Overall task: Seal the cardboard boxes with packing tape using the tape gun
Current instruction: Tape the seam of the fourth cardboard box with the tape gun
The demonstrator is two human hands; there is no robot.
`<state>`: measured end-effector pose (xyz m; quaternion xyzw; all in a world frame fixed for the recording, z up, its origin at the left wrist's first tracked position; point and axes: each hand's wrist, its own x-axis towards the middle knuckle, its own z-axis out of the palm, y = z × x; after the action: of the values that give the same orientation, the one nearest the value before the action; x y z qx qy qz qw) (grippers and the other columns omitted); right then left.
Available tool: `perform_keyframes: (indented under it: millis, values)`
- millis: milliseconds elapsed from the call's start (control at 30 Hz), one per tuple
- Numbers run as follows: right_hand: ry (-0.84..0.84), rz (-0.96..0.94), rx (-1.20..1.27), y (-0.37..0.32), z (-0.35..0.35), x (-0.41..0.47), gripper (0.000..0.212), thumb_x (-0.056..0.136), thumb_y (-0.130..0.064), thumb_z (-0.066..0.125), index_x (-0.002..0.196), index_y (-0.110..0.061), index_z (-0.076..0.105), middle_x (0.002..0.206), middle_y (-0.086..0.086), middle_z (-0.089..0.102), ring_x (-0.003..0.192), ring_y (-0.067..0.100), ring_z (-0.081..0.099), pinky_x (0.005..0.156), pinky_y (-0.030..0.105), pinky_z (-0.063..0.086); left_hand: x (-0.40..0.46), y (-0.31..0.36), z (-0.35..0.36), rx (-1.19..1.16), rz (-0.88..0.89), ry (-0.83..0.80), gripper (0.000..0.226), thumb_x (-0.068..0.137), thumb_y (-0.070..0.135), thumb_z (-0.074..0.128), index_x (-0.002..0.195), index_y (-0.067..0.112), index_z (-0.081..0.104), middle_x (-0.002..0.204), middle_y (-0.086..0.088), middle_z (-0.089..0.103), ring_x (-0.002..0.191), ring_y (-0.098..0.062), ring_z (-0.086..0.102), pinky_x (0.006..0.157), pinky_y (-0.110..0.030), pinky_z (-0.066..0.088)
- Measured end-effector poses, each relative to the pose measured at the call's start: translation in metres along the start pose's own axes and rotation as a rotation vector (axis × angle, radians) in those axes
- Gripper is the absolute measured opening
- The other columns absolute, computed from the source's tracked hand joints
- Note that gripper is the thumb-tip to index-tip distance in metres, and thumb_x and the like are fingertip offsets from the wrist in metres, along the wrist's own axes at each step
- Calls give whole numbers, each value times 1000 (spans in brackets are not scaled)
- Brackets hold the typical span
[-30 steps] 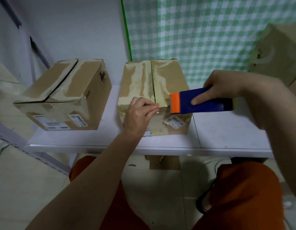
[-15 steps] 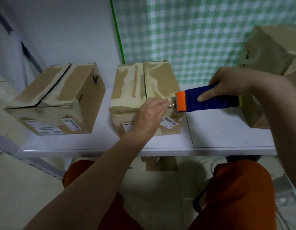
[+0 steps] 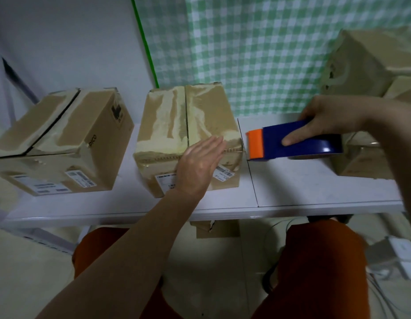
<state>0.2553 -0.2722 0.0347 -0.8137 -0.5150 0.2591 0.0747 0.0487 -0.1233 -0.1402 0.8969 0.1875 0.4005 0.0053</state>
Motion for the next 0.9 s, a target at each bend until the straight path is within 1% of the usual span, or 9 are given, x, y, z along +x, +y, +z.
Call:
perform_keyframes:
  millis: [167,333,433,467,533,600,700,800,900]
  values:
    - [40,-18,-46,15,-9,-5,63,39,-74,63,65,-18,72,54,-3,66,61,18,63,60,30,44,4,1,1,20,-33,-28,32,92,23,56,120,11,65,123,-5,65,117,-18,59,103,-26,32]
    - [94,-10,-28,17,2,-2,58,48,-68,64,67,-14,70,61,2,65,59,17,60,55,28,40,4,8,0,64,-67,-50,35,92,28,55,122,12,64,123,-6,65,115,-20,57,101,-31,34]
    - [89,-2,-30,17,6,-4,54,60,-63,66,71,-11,69,64,5,63,59,17,57,55,27,38,20,25,-4,233,-130,-156,42,93,41,46,119,15,65,114,-7,65,103,-25,57,89,-37,43]
    - [91,-3,-39,16,7,-3,52,64,-62,66,72,-11,69,66,5,63,60,18,57,55,27,39,27,29,-4,261,-132,-193,43,94,42,43,121,16,64,116,-8,63,105,-26,55,89,-37,42]
    - [100,5,-50,16,7,-3,50,67,-62,67,72,-12,68,66,5,63,61,17,56,55,27,37,35,35,-1,280,-98,-284,47,100,41,34,136,18,52,135,-7,55,125,-25,48,103,-34,32]
    - [97,13,-46,17,4,-4,51,63,-64,66,68,-13,68,62,2,62,59,16,56,55,26,37,36,32,4,313,-93,-375,51,103,43,24,149,21,30,154,1,33,143,-19,27,115,-30,17]
    - [78,0,-4,19,-2,-9,54,51,-70,63,63,-17,68,50,-4,62,54,13,58,54,25,39,35,29,7,322,-141,-386,55,102,46,22,151,21,22,157,4,25,146,-14,19,117,-29,12]
    - [47,-19,61,22,-7,-13,55,51,-69,65,73,-18,72,58,-9,69,53,7,64,56,24,43,38,31,7,316,-169,-395,58,101,49,22,152,20,21,157,2,25,145,-14,18,116,-28,11]
    - [19,-42,122,26,-9,-16,53,52,-64,68,75,-16,72,63,-5,71,54,7,66,57,23,44,38,34,6,294,-199,-398,60,101,49,25,152,17,21,157,0,25,145,-14,18,115,-28,11]
